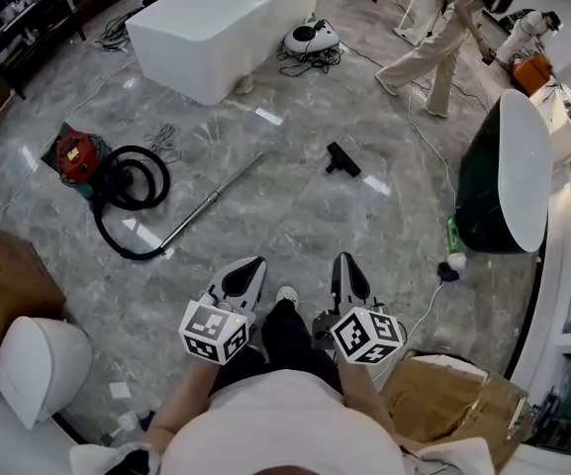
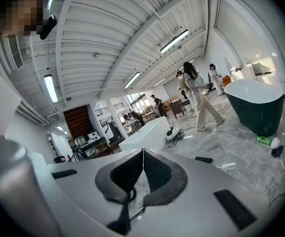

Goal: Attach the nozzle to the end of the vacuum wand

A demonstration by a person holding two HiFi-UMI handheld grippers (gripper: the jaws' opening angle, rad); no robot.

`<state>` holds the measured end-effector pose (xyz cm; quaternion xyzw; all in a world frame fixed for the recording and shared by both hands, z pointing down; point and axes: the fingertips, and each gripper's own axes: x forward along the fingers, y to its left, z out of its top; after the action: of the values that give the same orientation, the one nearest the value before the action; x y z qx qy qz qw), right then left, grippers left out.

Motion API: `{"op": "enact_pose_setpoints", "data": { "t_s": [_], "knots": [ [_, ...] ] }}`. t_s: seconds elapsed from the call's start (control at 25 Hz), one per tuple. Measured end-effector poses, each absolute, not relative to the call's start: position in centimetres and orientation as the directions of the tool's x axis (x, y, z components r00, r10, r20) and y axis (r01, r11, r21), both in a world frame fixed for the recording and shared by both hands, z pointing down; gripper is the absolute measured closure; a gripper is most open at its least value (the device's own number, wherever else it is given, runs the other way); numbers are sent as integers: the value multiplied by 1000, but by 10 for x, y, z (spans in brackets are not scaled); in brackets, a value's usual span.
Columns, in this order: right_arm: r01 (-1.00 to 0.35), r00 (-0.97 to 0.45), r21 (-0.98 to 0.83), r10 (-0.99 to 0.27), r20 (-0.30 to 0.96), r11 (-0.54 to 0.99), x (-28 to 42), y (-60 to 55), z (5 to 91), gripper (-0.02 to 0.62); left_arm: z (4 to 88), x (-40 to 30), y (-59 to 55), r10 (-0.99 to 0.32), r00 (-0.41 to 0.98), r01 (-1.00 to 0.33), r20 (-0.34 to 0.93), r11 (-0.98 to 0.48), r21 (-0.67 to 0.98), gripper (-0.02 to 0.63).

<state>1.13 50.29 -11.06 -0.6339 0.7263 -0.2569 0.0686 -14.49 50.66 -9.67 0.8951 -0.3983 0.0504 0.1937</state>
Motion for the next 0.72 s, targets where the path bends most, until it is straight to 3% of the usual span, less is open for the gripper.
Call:
{"op": "enact_pose_setpoints", "data": {
  "t_s": [0.72],
  "knots": [
    [-877,-206,-473,-956,210,85,110,392,-100,580,-87,-52,394,-710,667,-740,227,-594,316,596]
  ]
}}
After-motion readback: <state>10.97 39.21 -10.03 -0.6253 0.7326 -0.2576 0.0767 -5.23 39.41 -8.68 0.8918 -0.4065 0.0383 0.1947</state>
